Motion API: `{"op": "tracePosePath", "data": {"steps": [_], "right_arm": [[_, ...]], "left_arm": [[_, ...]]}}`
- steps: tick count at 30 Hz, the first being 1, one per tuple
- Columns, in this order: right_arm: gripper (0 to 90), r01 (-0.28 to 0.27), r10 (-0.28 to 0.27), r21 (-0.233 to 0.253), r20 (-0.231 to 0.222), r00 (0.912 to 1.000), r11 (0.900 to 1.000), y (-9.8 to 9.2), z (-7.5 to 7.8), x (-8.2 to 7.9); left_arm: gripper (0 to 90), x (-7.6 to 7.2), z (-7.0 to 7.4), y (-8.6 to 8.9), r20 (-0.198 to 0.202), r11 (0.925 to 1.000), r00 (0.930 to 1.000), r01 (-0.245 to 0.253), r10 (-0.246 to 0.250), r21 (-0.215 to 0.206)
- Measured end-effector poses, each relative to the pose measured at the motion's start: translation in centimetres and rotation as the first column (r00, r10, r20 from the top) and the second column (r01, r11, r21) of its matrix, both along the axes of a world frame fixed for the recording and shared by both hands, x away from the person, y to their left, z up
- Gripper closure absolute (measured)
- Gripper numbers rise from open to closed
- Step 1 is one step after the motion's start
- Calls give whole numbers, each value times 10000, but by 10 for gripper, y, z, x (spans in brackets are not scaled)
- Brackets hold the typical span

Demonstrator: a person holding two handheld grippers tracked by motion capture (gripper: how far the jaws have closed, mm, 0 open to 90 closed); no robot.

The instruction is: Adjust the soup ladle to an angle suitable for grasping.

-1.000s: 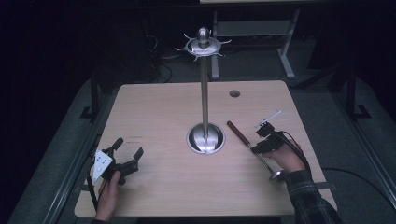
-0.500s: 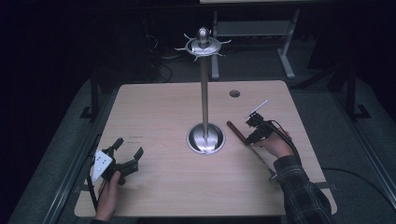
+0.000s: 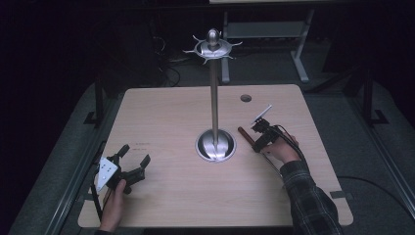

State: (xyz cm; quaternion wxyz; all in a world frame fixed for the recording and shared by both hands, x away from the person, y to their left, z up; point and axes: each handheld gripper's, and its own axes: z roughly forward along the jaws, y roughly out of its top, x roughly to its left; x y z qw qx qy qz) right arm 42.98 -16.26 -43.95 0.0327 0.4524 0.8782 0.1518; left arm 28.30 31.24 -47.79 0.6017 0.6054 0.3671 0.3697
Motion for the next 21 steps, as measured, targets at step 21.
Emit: {"op": "tracePosePath", "data": {"steps": [21], "right_arm": [[731, 522, -530, 220, 376, 9979, 9984, -3, 3, -6]], "left_arm": [[106, 0, 0, 0, 7, 10000, 10000, 15, -15, -22]]}}
